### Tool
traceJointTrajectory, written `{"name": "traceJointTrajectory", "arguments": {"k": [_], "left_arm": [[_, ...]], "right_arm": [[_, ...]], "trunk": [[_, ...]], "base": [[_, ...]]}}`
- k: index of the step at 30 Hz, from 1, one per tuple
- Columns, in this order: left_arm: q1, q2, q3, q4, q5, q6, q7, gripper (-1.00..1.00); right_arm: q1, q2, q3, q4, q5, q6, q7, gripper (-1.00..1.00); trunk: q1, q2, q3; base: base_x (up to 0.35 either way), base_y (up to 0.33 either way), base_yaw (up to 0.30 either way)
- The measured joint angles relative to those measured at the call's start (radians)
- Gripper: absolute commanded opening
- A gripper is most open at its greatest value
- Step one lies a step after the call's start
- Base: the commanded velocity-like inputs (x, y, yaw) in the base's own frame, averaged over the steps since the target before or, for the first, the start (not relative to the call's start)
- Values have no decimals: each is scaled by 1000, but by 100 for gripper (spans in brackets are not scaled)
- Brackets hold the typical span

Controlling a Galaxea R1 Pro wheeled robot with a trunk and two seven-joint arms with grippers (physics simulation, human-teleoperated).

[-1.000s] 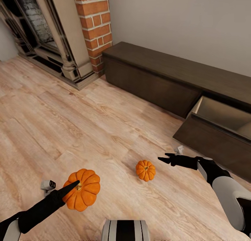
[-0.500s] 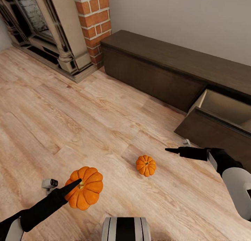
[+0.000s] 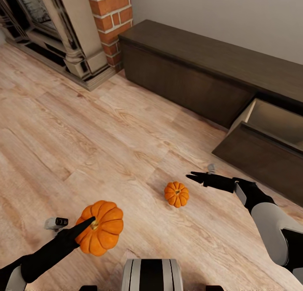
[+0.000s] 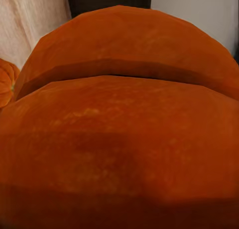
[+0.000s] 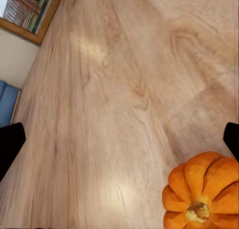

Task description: Place each of the two pumpkins and all three candles from the living room inside a cabinet in the living room (use any cabinet), then make sure every cabinet is closed, and position the cauldron so it is next to a table in the living room.

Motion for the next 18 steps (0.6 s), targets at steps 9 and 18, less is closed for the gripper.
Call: {"name": "traceJointTrajectory", "arguments": {"k": [9, 18], "left_arm": [[6, 2, -29, 0, -17, -7, -23, -100], [9, 4, -27, 0, -20, -9, -27, -100]], "right_arm": [[-1, -34, -6, -4, -18, 23, -16, 100], [-2, -42, -7, -3, -18, 76, -64, 100]], "trunk": [[4, -2, -35], [8, -4, -70]], "base": [[0, 0, 0], [0, 0, 0]]}}
